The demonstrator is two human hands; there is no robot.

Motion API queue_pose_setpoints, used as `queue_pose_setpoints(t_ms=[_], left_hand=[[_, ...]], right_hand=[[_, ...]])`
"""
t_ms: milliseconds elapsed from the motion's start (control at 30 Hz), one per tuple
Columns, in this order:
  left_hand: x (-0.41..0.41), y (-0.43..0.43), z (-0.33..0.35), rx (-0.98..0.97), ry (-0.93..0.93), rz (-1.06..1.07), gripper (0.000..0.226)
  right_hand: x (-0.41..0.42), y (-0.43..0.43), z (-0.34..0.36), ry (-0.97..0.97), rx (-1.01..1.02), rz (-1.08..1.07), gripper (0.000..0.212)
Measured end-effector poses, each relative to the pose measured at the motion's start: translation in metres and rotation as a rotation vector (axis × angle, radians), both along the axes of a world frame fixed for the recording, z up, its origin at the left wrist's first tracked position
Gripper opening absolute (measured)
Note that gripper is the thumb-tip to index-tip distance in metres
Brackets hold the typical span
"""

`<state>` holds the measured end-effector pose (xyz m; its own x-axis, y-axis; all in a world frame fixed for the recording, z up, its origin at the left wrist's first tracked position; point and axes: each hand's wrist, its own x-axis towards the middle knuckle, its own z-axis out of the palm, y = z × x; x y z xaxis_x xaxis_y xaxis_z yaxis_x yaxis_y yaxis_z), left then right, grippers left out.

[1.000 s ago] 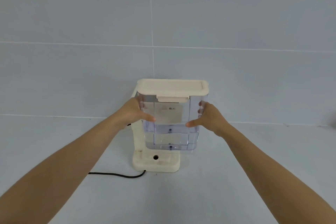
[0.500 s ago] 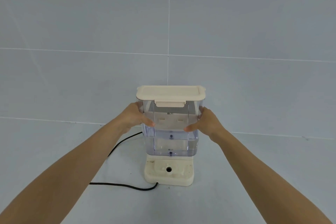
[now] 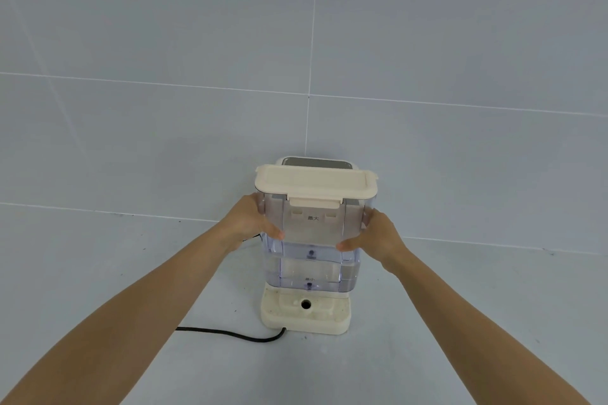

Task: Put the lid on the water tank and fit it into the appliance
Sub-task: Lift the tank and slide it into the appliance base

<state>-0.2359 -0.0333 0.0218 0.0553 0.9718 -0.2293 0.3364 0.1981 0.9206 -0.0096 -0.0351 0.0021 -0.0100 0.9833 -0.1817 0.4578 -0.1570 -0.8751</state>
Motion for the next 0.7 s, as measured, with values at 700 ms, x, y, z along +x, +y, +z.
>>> queue_pose_setpoints(t_ms=[700], left_hand=[[-0.006,0.002,-0.043,0.042,0.138,-0.027,0.084]], right_hand=[[0.001,-0.002,-0.047,-0.062,0.049,0.031,0.09]])
